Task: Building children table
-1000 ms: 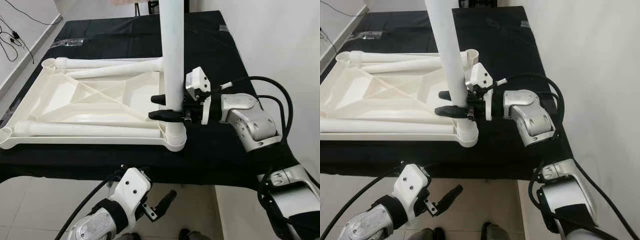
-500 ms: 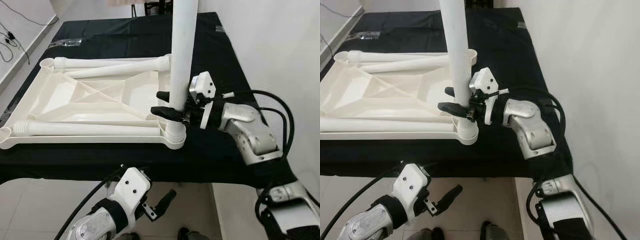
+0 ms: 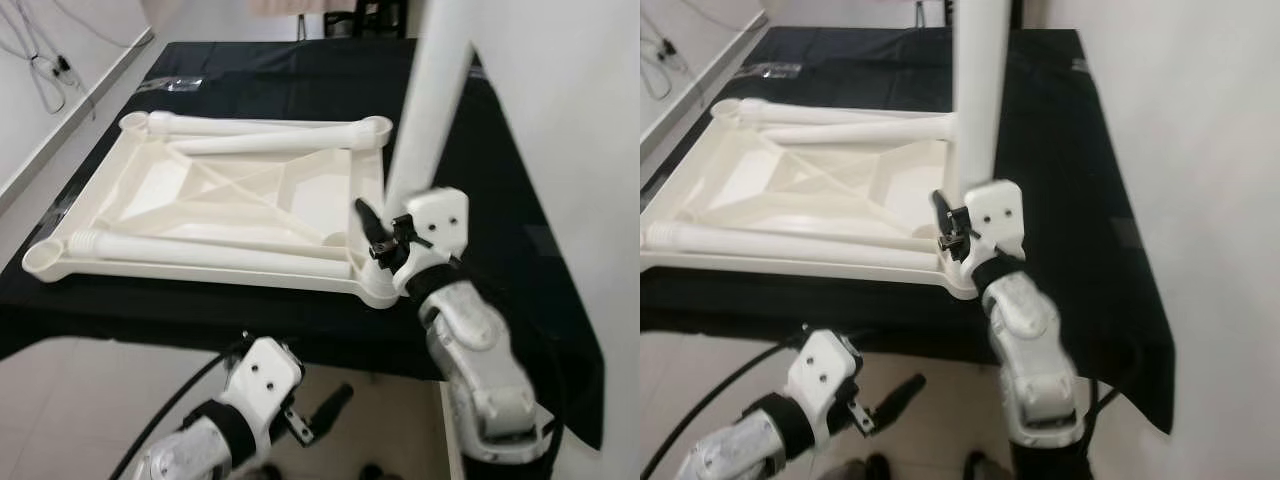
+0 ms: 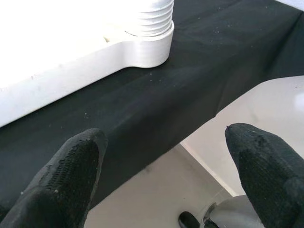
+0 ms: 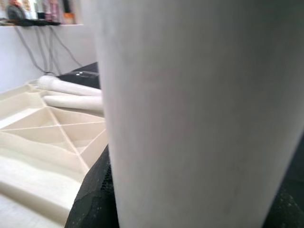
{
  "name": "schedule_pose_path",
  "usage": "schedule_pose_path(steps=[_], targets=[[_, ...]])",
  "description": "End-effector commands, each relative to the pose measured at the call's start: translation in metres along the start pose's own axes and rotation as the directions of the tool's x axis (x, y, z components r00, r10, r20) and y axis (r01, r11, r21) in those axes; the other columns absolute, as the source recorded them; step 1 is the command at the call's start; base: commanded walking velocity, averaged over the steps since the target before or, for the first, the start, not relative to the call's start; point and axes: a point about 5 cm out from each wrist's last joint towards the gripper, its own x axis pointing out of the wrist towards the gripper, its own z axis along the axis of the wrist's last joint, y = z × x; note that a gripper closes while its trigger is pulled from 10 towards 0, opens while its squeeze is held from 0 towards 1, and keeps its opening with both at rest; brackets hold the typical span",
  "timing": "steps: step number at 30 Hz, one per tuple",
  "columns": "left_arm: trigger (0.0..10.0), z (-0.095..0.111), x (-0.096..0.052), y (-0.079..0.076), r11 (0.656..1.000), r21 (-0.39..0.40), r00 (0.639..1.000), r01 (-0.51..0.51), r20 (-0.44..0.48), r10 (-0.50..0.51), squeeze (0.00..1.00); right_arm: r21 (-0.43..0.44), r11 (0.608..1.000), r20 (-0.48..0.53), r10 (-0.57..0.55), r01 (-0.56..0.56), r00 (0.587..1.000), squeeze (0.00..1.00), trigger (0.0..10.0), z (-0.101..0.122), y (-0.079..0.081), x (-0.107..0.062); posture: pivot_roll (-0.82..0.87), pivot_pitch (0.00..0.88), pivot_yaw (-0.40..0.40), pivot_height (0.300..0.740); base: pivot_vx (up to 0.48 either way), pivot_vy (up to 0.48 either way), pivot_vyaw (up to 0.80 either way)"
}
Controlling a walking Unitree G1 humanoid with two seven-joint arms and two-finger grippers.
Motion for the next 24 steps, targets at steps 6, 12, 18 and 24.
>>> schedule_pose_path(steps=[6,12,18,24], targets=[[10.0,-0.006,0.003,0.003,1.0,-0.002,1.0,-0.011,-0.013,0.011,0.0,-0.026,0.999,-0.311,-0.048,0.042,0.949,0.0,10.0,-0.065,0.005,0.008,0.04,0.24,-0.011,0.74,0.0,0.0,0.0],[10.0,-0.007,0.005,0.006,0.999,-0.004,0.999,-0.034,-0.007,0.034,0.0,0.0,0.997,-0.368,-0.068,0.073,0.927,0.0,10.0,-0.071,0.007,0.006,0.04,0.214,-0.013,0.74,0.0,0.0,0.0],[10.0,-0.008,0.008,0.008,0.999,0.004,0.999,-0.032,-0.001,0.032,0.0,-0.002,0.998,-0.387,-0.052,0.056,0.921,0.0,10.0,-0.07,0.008,0.007,0.03,0.197,-0.01,0.74,0.0,0.0,0.0],[10.0,-0.006,0.01,0.01,1.0,0.008,1.0,-0.03,0.008,0.03,0.0,-0.01,0.999,-0.389,0.036,-0.043,0.92,0.0,10.0,-0.068,0.006,0.013,0.03,0.19,-0.01,0.74,0.0,0.0,0.0]])
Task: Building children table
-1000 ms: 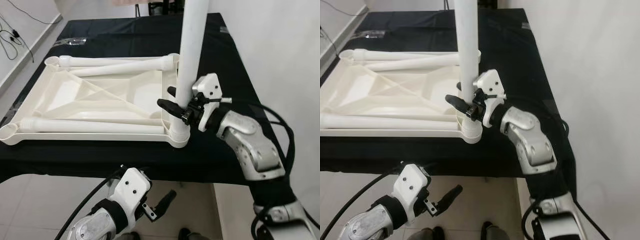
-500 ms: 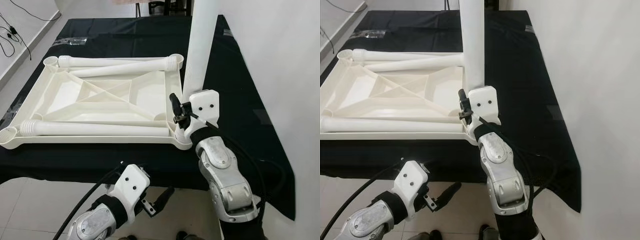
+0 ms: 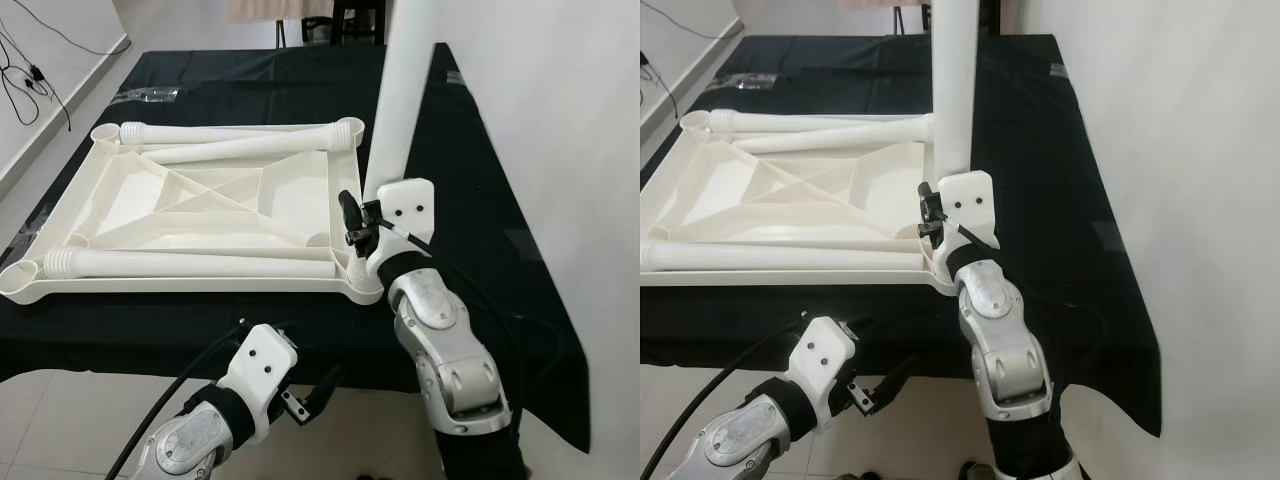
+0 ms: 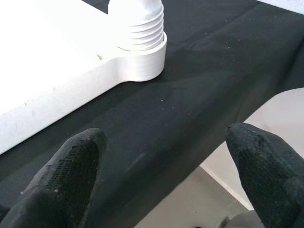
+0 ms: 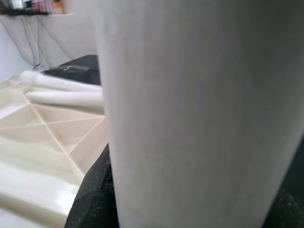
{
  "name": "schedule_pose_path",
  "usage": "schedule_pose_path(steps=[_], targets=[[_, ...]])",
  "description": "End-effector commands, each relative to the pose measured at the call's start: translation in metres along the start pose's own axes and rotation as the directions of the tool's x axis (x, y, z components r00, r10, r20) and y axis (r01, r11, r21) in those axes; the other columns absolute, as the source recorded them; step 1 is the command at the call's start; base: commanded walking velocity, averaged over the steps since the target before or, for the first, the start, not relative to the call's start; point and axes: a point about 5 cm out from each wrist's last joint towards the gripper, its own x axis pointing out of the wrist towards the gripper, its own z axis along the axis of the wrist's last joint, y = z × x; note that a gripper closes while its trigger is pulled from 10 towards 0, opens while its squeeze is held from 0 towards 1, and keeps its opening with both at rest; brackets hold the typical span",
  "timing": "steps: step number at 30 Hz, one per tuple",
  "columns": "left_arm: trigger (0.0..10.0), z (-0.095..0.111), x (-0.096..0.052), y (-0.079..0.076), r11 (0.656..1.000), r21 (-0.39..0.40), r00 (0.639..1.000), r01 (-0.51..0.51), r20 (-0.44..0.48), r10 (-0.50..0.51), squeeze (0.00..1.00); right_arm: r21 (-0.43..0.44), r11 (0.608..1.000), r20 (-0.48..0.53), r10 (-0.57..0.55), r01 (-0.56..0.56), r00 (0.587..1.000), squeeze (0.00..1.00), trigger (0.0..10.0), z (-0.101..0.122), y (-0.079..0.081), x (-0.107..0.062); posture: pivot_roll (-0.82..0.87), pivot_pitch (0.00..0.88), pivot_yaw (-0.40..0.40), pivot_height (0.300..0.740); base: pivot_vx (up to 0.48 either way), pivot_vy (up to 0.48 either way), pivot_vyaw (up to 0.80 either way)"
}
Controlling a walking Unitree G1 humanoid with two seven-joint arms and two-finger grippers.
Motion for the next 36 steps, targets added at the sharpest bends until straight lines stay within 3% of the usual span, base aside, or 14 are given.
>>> schedule_pose_path(steps=[1,18,26,29,33,36], targets=[[10.0,-0.002,0.0,0.002,1.0,-0.003,1.0,-0.009,-0.006,0.009,0.0,-0.019,1.0,-0.335,0.004,-0.011,0.942,0.0,10.0,-0.063,-0.006,-0.006,0.03,0.188,-0.012,0.74,0.0,0.0,0.0],[10.0,-0.001,0.002,0.005,1.0,0.008,1.0,-0.016,0.003,0.016,0.0,0.059,0.998,-0.421,0.007,0.02,0.907,0.0,10.0,-0.076,-0.009,-0.01,0.03,0.199,-0.012,0.74,0.0,0.0,0.0],[10.0,-0.001,0.001,0.005,1.0,0.009,1.0,-0.012,0.004,0.012,0.0,0.233,0.959,-0.487,-0.03,0.163,0.873,0.0,10.0,-0.085,-0.017,-0.012,0.03,0.202,-0.013,0.74,0.0,0.0,0.0],[10.0,0.001,0.001,0.007,1.0,0.013,1.0,-0.016,0.009,0.016,0.0,0.256,0.95,-0.448,-0.048,0.179,0.893,0.0,10.0,-0.084,-0.018,-0.014,0.03,0.203,-0.01,0.74,0.0,0.0,0.0],[10.0,0.004,0.002,0.012,0.999,0.025,0.999,-0.026,0.018,0.026,0.0,0.253,0.958,-0.386,-0.029,0.137,0.922,0.0,10.0,-0.081,-0.008,-0.017,0.04,0.203,-0.005,0.74,0.0,0.0,0.0],[10.0,0.006,0.001,0.018,0.998,0.041,0.999,-0.038,0.021,0.037,0.0,0.198,0.979,-0.324,0.016,0.051,0.946,0.0,10.0,-0.075,0.003,-0.019,0.04,0.202,0.0,0.74,0.0,0.0,0.0]])
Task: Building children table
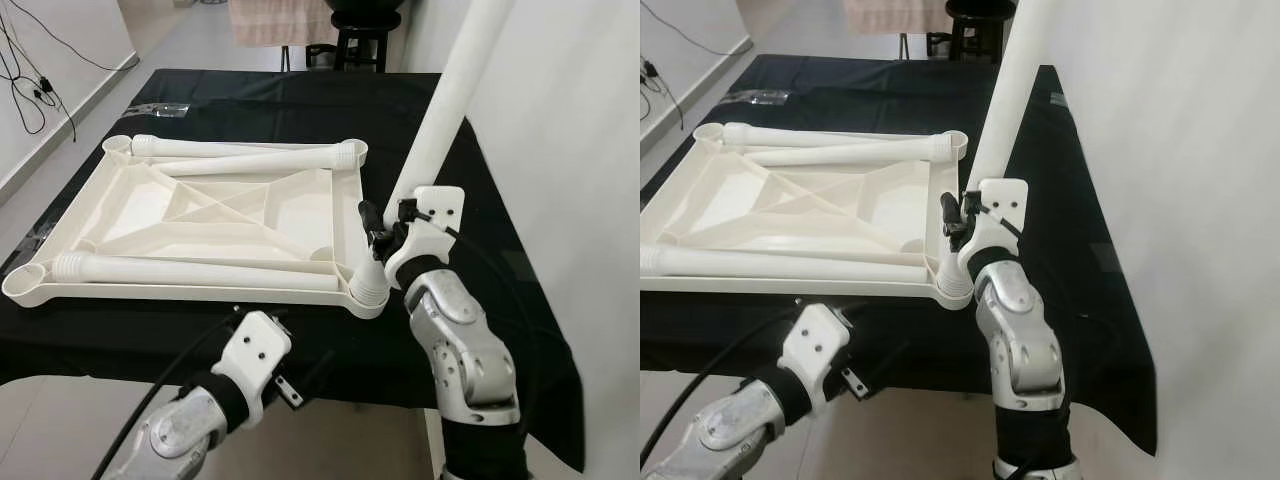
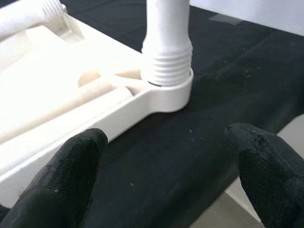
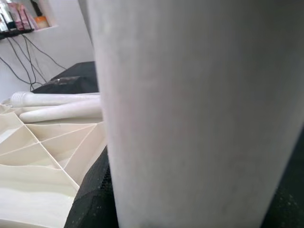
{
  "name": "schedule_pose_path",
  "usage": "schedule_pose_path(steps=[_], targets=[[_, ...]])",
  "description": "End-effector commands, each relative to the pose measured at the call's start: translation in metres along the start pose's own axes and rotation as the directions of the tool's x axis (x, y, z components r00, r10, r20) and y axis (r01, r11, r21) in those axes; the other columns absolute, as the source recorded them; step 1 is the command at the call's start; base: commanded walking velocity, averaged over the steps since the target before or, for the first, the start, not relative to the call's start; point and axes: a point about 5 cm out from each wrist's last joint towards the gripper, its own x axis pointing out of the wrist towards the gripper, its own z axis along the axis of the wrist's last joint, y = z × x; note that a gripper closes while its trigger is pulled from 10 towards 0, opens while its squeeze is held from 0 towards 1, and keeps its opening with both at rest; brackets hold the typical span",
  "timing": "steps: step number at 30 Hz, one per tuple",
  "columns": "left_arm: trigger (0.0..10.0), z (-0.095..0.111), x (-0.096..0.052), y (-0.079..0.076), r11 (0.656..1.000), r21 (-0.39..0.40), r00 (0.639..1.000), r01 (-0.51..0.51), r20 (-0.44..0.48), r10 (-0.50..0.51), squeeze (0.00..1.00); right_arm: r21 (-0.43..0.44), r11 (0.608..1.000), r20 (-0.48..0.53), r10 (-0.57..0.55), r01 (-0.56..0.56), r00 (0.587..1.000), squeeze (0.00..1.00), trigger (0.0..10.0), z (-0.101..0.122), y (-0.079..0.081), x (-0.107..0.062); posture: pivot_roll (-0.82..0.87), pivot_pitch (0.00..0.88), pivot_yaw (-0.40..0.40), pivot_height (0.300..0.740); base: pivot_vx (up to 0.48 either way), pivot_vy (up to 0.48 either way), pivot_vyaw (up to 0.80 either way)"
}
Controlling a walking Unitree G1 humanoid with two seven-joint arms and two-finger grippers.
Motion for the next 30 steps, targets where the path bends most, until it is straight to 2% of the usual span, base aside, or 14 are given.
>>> schedule_pose_path(steps=[1,3,7,8,9,12,18,19,21,25,26,28,29,30], targets=[[10.0,-0.003,-0.002,0.002,1.0,-0.003,1.0,0.001,-0.014,-0.001,0.0,-0.018,1.0,-0.273,-0.001,-0.004,0.962,0.0,10.0,-0.06,-0.001,-0.01,0.04,0.202,0.0,0.74,0.0,0.0,0.0],[10.0,-0.003,-0.002,0.003,1.0,-0.001,1.0,0.0,-0.015,0.0,0.0,-0.021,1.0,-0.262,0.011,-0.017,0.965,0.0,10.0,-0.058,0.0,-0.01,0.04,0.202,0.0,0.74,0.0,0.0,0.0],[10.0,-0.004,-0.003,0.003,1.0,0.003,1.0,0.001,-0.019,-0.001,0.0,-0.072,0.982,-0.22,0.153,-0.173,0.963,0.0,10.0,-0.052,0.007,-0.012,0.05,0.202,0.003,0.74,0.0,0.0,0.0],[10.0,-0.004,-0.003,0.003,1.0,0.003,1.0,0.001,-0.019,-0.001,0.0,-0.137,0.963,-0.216,0.201,-0.233,0.956,0.0,10.0,-0.05,0.006,-0.013,0.04,0.203,0.003,0.74,0.0,0.0,0.0],[10.0,-0.004,-0.003,0.003,1.0,0.003,1.0,0.001,-0.019,-0.001,0.0,-0.137,0.963,-0.216,0.201,-0.233,0.956,0.0,10.0,-0.05,0.006,-0.013,0.04,0.203,0.003,0.74,0.0,0.0,0.0],[10.0,-0.003,-0.002,0.003,1.0,0.003,1.0,0.003,-0.018,-0.003,0.0,-0.229,0.909,-0.248,0.291,-0.348,0.924,0.0,10.0,-0.05,0.002,-0.015,0.04,0.203,0.004,0.74,0.0,0.0,0.0],[10.0,-0.003,-0.001,0.002,1.0,0.001,1.0,0.006,-0.015,-0.006,0.0,-0.234,0.885,-0.29,0.332,-0.403,0.898,0.0,10.0,-0.05,-0.001,-0.013,0.04,0.204,0.003,0.74,0.0,0.0,0.0],[10.0,-0.003,-0.001,0.002,1.0,-0.001,1.0,0.006,-0.014,-0.006,0.0,-0.196,0.869,-0.326,0.378,-0.453,0.866,0.0,10.0,-0.049,-0.001,-0.012,0.04,0.204,0.0,0.74,0.0,0.0,0.0],[10.0,-0.003,-0.001,0.002,1.0,-0.001,1.0,0.006,-0.014,-0.006,0.0,-0.196,0.869,-0.326,0.378,-0.453,0.866,0.0,10.0,-0.049,-0.001,-0.012,0.04,0.204,0.0,0.74,0.0,0.0,0.0],[10.0,-0.003,-0.001,0.001,1.0,-0.004,1.0,0.003,-0.014,-0.003,0.0,-0.016,0.835,-0.384,0.502,-0.549,0.775,0.0,10.0,-0.051,0.0,-0.013,0.04,0.204,-0.008,0.74,0.0,0.0,0.0],[10.0,-0.003,-0.001,0.001,1.0,-0.005,1.0,0.003,-0.013,-0.003,0.0,0.047,0.816,-0.392,0.545,-0.576,0.741,0.0,10.0,-0.05,-0.002,-0.011,0.04,0.205,-0.009,0.74,0.0,0.0,0.0],[10.0,-0.003,-0.001,0.0,1.0,-0.006,1.0,0.002,-0.013,-0.002,0.0,0.069,0.807,-0.394,0.562,-0.587,0.727,0.0,10.0,-0.049,-0.003,-0.009,0.04,0.205,-0.009,0.74,0.0,0.0,0.0],[10.0,-0.003,-0.001,0.0,1.0,-0.008,1.0,0.004,-0.011,-0.004,0.0,0.123,0.759,-0.369,0.633,-0.64,0.68,0.0,10.0,-0.042,-0.008,-0.003,0.04,0.207,-0.011,0.74,0.0,0.0,0.0],[10.0,-0.003,-0.001,0.0,1.0,-0.008,1.0,0.004,-0.011,-0.004,0.0,0.123,0.759,-0.369,0.633,-0.64,0.68,0.0,10.0,-0.042,-0.008,-0.003,0.04,0.207,-0.011,0.74,0.0,0.0,0.0]])
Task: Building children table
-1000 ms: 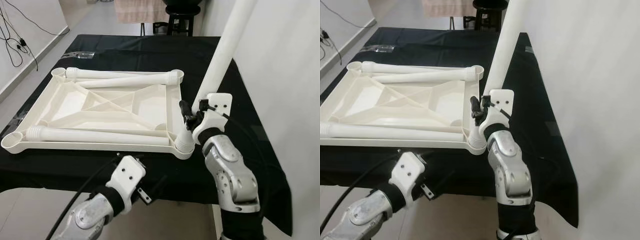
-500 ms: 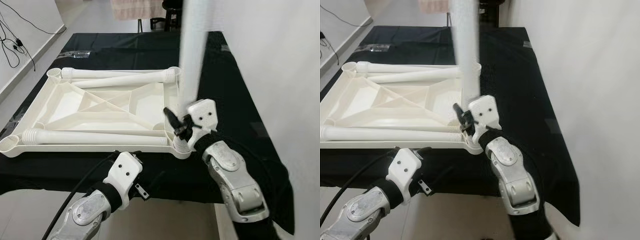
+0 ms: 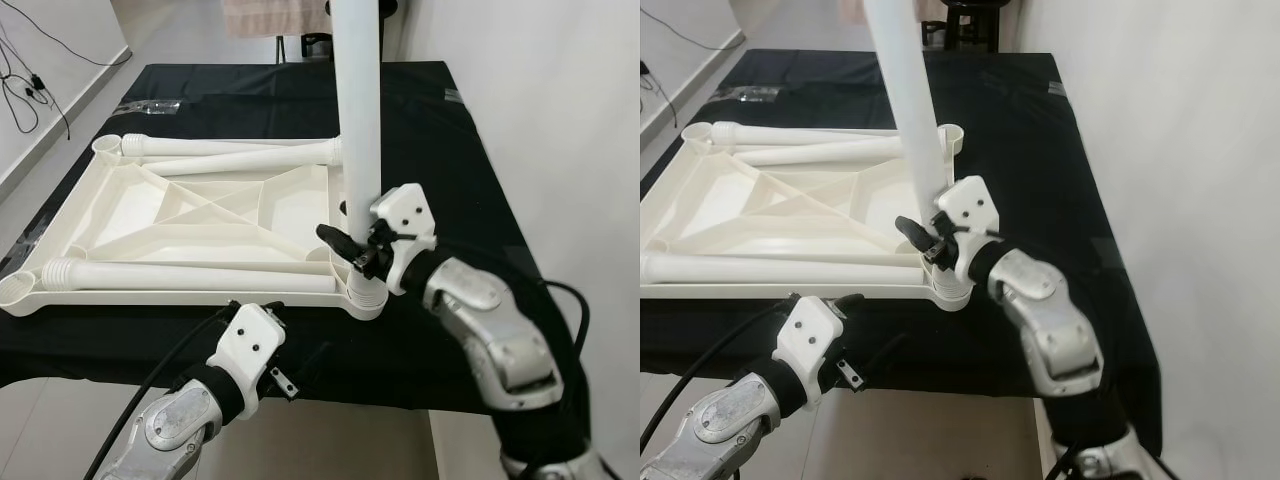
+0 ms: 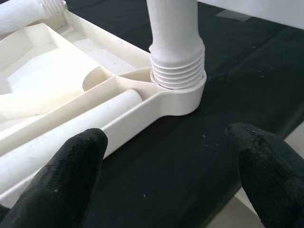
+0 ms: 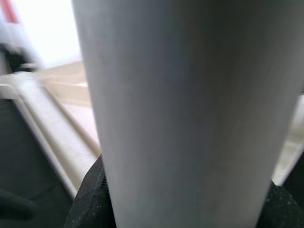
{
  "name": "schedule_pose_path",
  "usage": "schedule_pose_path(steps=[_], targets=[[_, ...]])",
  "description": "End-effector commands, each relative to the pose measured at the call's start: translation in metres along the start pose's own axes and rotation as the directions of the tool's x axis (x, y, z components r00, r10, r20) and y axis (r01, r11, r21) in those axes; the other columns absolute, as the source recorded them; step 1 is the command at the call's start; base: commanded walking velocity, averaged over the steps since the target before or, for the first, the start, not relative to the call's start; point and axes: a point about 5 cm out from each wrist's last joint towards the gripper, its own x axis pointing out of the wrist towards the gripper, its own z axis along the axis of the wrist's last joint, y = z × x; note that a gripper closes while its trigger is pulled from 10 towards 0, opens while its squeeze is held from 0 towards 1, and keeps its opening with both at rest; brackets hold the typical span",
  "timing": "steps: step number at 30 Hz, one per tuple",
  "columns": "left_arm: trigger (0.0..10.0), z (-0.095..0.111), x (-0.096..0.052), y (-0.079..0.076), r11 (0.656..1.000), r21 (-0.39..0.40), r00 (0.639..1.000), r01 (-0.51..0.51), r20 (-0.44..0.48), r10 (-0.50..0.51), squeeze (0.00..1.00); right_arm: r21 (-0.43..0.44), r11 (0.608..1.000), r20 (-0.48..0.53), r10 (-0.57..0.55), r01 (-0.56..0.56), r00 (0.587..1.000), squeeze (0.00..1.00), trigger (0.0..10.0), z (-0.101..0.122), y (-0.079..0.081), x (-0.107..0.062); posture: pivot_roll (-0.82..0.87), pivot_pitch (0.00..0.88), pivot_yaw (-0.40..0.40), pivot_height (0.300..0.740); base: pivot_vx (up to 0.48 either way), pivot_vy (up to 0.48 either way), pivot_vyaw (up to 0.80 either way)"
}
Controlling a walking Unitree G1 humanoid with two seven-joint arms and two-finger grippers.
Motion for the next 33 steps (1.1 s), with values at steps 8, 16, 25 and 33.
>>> schedule_pose_path(steps=[8,16,25,33], targets=[[10.0,-0.005,-0.007,-0.01,0.999,-0.019,0.999,0.029,-0.031,-0.029,0.0,0.119,0.867,-0.013,0.489,-0.484,0.872,0.0,10.0,-0.031,-0.008,-0.006,0.07,0.232,-0.008,0.74,0.0,0.0,0.0],[10.0,-0.004,-0.016,-0.016,0.998,-0.031,0.997,0.062,-0.049,-0.064,0.0,-0.033,0.817,-0.037,0.575,-0.576,0.817,0.0,10.0,-0.026,0.004,0.005,0.09,0.257,-0.003,0.74,0.0,0.0,0.0],[10.0,-0.004,-0.026,-0.038,0.967,-0.092,0.969,0.238,-0.05,-0.244,0.0,-0.042,0.607,-0.125,0.785,-0.794,0.607,0.0,10.0,-0.033,0.014,0.001,0.1,0.279,0.016,0.74,0.0,0.0,0.0],[10.0,-0.003,-0.03,-0.039,0.966,-0.1,0.968,0.238,-0.061,-0.245,0.0,-0.004,0.574,-0.134,0.811,-0.819,0.569,0.0,10.0,-0.02,-0.004,0.009,0.1,0.305,0.021,0.74,0.0,0.0,0.0]])
